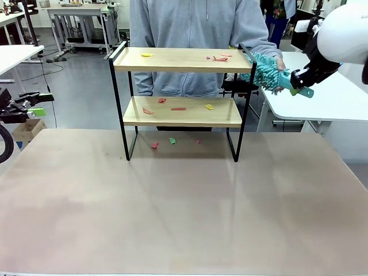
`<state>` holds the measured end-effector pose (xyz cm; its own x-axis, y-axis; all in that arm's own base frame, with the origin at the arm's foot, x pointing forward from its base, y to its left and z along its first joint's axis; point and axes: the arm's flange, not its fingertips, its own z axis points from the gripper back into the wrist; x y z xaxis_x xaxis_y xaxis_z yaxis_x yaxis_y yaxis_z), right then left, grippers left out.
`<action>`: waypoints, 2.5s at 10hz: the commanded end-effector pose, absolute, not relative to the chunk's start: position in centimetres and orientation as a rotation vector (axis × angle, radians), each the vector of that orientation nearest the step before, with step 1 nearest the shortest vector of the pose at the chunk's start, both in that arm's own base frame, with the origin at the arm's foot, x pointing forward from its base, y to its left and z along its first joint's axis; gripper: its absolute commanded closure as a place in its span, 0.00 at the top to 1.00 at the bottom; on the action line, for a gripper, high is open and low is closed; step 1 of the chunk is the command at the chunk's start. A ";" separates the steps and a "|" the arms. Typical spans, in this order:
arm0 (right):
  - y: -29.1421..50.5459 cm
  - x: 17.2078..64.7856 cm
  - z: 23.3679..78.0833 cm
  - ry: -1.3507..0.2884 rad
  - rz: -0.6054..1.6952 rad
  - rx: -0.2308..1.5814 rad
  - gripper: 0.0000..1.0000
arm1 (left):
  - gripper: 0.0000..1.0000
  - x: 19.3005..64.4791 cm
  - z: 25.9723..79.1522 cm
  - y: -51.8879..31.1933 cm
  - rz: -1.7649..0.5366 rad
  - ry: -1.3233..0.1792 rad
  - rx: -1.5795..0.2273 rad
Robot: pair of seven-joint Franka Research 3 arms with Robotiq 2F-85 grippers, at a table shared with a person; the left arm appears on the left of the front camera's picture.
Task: Clean the shelf.
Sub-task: Pick up the Duster handed by the human, then clean the specific section of the Shelf indicated by the human with the Duster.
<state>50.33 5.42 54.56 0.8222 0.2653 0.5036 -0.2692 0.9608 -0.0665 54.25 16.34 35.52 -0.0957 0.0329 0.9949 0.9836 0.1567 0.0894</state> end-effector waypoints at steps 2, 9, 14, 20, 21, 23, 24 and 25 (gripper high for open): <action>6.4 50.0 55.4 -0.542 0.211 -0.064 0.00 | 1.00 54.0 35.7 16.4 -1.151 -1.383 -1.064; 5.9 50.0 55.0 -0.533 0.205 -0.041 0.00 | 1.00 54.0 35.7 16.4 -1.151 -1.383 -1.064; 5.9 50.0 55.0 -0.533 0.205 -0.041 0.00 | 1.00 54.0 35.7 16.4 -1.151 -1.383 -1.064; 5.9 50.0 55.0 -0.533 0.205 -0.041 0.00 | 1.00 54.0 35.7 16.4 -1.151 -1.383 -1.064; 5.9 50.0 55.0 -0.533 0.205 -0.041 0.00 | 1.00 54.0 35.7 16.4 -1.151 -1.383 -1.064; 4.6 49.4 56.4 -0.514 0.237 -0.049 0.13 | 1.00 54.0 35.7 16.4 -1.151 -1.383 -1.064; 3.1 48.7 57.8 -0.497 0.258 -0.081 0.13 | 1.00 54.0 35.7 16.4 -1.151 -1.383 -1.064; 1.5 47.7 59.0 -0.455 0.291 -0.110 0.13 | 1.00 54.0 35.7 16.4 -1.151 -1.383 -1.064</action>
